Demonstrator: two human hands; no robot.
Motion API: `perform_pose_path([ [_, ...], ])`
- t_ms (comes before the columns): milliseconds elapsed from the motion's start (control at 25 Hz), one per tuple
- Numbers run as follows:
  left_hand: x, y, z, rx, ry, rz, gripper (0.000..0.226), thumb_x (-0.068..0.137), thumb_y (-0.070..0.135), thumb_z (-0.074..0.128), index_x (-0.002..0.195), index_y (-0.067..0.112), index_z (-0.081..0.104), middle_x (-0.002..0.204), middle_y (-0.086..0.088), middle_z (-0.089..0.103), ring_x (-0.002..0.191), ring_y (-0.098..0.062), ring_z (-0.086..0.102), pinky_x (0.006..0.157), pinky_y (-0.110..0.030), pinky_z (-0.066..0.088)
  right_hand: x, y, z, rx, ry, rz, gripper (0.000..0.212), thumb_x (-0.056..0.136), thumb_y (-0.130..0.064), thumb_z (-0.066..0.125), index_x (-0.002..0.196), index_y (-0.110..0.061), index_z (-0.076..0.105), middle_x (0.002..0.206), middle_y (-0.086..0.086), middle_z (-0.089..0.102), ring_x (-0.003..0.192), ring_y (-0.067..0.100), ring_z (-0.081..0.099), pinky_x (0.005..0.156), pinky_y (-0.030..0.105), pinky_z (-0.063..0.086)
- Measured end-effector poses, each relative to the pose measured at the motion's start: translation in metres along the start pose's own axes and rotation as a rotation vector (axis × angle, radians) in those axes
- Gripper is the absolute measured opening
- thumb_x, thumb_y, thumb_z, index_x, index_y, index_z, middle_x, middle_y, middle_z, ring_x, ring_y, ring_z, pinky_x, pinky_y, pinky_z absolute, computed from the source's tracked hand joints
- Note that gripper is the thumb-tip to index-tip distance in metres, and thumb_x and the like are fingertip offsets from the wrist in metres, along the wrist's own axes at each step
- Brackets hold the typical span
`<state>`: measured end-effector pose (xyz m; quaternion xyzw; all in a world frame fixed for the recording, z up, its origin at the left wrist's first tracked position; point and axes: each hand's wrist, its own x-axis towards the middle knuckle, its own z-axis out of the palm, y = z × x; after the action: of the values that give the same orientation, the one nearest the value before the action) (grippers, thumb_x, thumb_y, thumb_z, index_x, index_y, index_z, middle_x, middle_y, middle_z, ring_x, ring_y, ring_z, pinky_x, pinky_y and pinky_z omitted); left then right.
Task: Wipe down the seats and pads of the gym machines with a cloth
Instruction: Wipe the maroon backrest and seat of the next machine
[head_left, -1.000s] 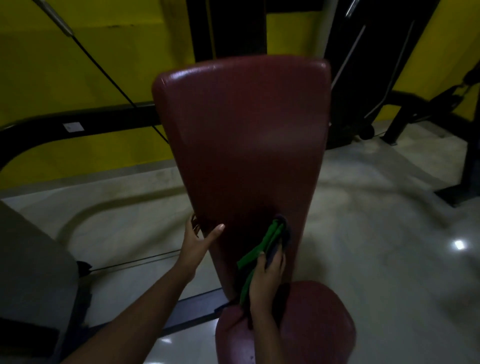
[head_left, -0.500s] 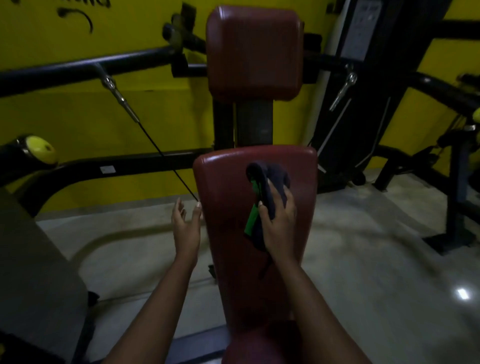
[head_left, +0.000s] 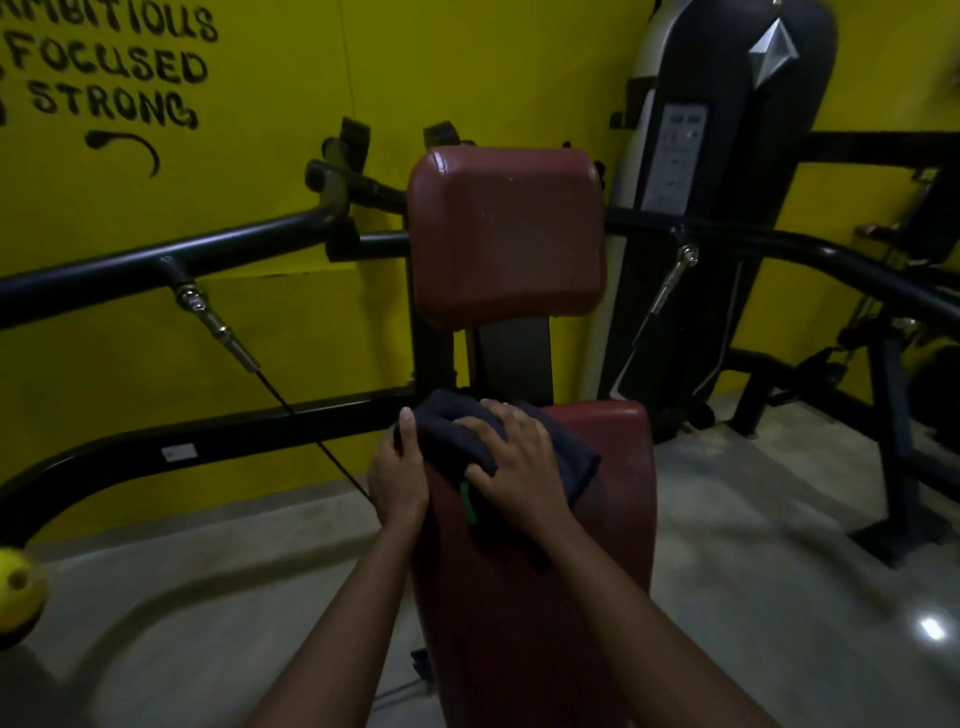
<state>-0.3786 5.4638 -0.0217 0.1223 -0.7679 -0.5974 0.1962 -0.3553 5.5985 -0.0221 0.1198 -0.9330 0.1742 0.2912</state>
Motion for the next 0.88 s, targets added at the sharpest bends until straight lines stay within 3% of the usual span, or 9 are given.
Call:
perform_pose_path([
  [80,-0.003,-0.003,0.007,0.050,0.087,0.004,0.067,0.093,0.059,0.026,0.091,0.005,0.067,0.095,-0.020,0.066,0.093,-0.037,0.060,0.073,-0.037,0.041,0.000,0.025,-0.008,0.001,0.087,-0.025,0.049,0.077,-0.042,0.042,0.124,-0.031,0.045,0.135,0.011,0.050,0.123,0.025,0.040,0.101,0.049,0.036],
  [200,-0.003,-0.003,0.008,0.073,0.132,-0.006,0.075,0.087,0.063,0.024,0.087,0.001,0.066,0.095,-0.025,0.065,0.093,-0.040,0.058,0.070,-0.036,0.036,-0.001,0.014,0.002,0.000,0.198,0.034,0.043,0.075,-0.044,0.047,0.115,-0.030,0.048,0.130,0.009,0.053,0.120,0.020,0.035,0.103,0.050,0.034],
  [320,0.000,-0.002,0.009,0.100,0.111,-0.048,0.064,0.097,0.050,0.028,0.097,-0.003,0.065,0.103,-0.031,0.062,0.101,-0.043,0.056,0.076,-0.041,0.040,0.002,-0.019,0.017,-0.052,0.164,0.036,0.040,0.073,-0.055,0.049,0.106,-0.031,0.050,0.128,0.002,0.052,0.120,0.022,0.038,0.104,0.047,0.023],
  [480,-0.007,-0.002,0.000,0.062,0.004,0.057,0.057,0.095,0.049,0.034,0.096,0.001,0.063,0.100,-0.022,0.062,0.097,-0.036,0.056,0.071,-0.034,0.036,0.007,0.022,-0.006,-0.101,0.087,-0.132,0.041,0.074,-0.051,0.044,0.110,-0.031,0.044,0.125,0.007,0.057,0.112,0.029,0.052,0.093,0.053,0.040],
  [600,-0.017,-0.003,-0.009,0.229,-0.136,0.191,0.053,0.092,0.048,0.044,0.128,0.010,0.052,0.131,-0.015,0.052,0.120,-0.030,0.047,0.095,-0.038,0.039,0.001,0.061,-0.017,-0.128,0.100,-0.215,0.047,0.072,-0.049,0.046,0.113,-0.026,0.044,0.127,0.004,0.044,0.113,0.023,0.040,0.090,0.055,0.042],
  [680,-0.033,-0.003,-0.014,0.411,-0.145,0.263,0.060,0.091,0.047,0.047,0.140,0.013,0.039,0.146,-0.012,0.037,0.137,-0.027,0.031,0.112,-0.041,0.024,-0.001,0.075,-0.021,-0.088,0.065,-0.186,0.048,0.073,-0.049,0.047,0.115,-0.026,0.043,0.128,0.002,0.036,0.114,0.023,0.035,0.092,0.056,0.039],
  [760,-0.054,-0.002,-0.020,0.529,-0.100,0.363,0.068,0.087,0.054,0.042,0.141,0.014,0.037,0.152,-0.010,0.029,0.144,-0.025,0.019,0.117,-0.041,0.006,-0.005,0.088,-0.028,-0.066,0.042,-0.137,0.047,0.073,-0.050,0.045,0.115,-0.027,0.041,0.132,0.006,0.041,0.117,0.025,0.035,0.095,0.056,0.037],
  [880,-0.080,-0.003,-0.010,0.613,-0.058,0.657,0.066,0.084,0.050,0.035,0.136,0.011,0.045,0.146,-0.011,0.040,0.141,-0.021,0.022,0.116,-0.045,0.008,-0.016,0.119,-0.038,-0.003,0.031,0.029,0.045,0.074,-0.053,0.039,0.114,-0.033,0.036,0.134,0.013,0.048,0.124,0.032,0.042,0.103,0.051,0.028],
])
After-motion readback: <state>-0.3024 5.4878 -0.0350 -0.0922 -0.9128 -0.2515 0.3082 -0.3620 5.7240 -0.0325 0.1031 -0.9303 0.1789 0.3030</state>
